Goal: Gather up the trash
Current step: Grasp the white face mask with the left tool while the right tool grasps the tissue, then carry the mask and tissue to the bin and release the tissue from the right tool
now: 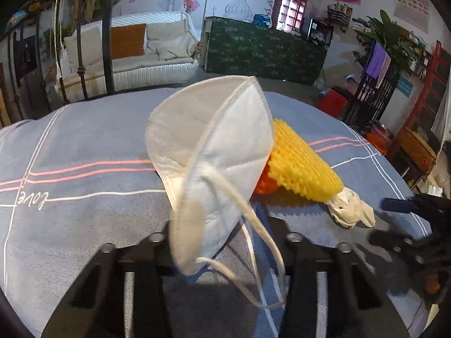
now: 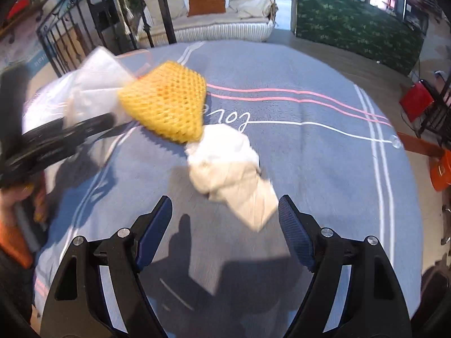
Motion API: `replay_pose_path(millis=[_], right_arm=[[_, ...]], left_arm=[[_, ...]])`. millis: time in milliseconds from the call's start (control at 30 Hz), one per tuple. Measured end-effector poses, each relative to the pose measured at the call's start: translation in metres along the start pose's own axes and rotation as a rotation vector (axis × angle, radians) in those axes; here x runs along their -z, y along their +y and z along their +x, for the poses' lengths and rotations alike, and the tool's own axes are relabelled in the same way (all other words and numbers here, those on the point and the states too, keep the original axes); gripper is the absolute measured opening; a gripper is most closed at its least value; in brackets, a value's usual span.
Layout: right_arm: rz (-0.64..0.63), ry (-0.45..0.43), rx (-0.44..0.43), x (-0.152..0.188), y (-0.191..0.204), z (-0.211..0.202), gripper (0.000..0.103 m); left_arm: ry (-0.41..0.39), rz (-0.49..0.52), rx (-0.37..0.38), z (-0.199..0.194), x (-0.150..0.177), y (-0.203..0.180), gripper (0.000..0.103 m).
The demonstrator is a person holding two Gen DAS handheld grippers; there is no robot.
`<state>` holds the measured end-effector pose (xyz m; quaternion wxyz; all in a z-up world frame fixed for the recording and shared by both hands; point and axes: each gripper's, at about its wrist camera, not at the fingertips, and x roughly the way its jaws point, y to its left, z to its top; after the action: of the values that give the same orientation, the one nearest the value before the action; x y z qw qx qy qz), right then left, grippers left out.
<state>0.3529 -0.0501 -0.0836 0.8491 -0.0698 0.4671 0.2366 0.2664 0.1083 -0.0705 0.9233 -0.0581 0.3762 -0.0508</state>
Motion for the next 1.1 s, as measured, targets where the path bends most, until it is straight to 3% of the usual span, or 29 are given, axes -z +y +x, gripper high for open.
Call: replay_pose_path(millis=[33,133,167,233,300,567,833,1100], right_arm=[[0.004,0.012,0.001,-0.006,-0.001,0.008,0.077],[-0.006,0.038,0.022,-0.016,-0.001,0.024,0.077],[-0.010,0.039,0.032,-0.017,0.000,0.026,0.072],[-0.027,0.046,0.037,-0.018,0.003,0.028,0.039],[-0.051,0.040,0.030,-0.015,0.007,0.024,0.018],[-0.014,-0.014,0.047,0.013,0.002,-0.009,0.016],[0.053,-0.128,0.064,0.054,0.000,-0.072,0.016],[0.128,-0.261,0.104,0.100,0.005,-0.127,0.016]], left_arm=[[-0.001,-0.015,0.005,-0.002,0.001,0.003,0.020],[-0.011,-0.063,0.033,-0.011,0.006,0.010,0.007],[-0.013,-0.070,0.035,-0.012,0.006,0.011,0.006],[-0.021,-0.084,0.025,-0.016,0.008,0.011,0.004],[-0.031,-0.118,0.023,-0.021,0.008,0.013,0.004],[-0.110,-0.139,-0.050,-0.055,0.012,0.003,0.004],[-0.183,-0.103,-0.003,-0.096,0.029,-0.037,0.004],[-0.198,-0.064,0.072,-0.108,0.048,-0.075,0.004]])
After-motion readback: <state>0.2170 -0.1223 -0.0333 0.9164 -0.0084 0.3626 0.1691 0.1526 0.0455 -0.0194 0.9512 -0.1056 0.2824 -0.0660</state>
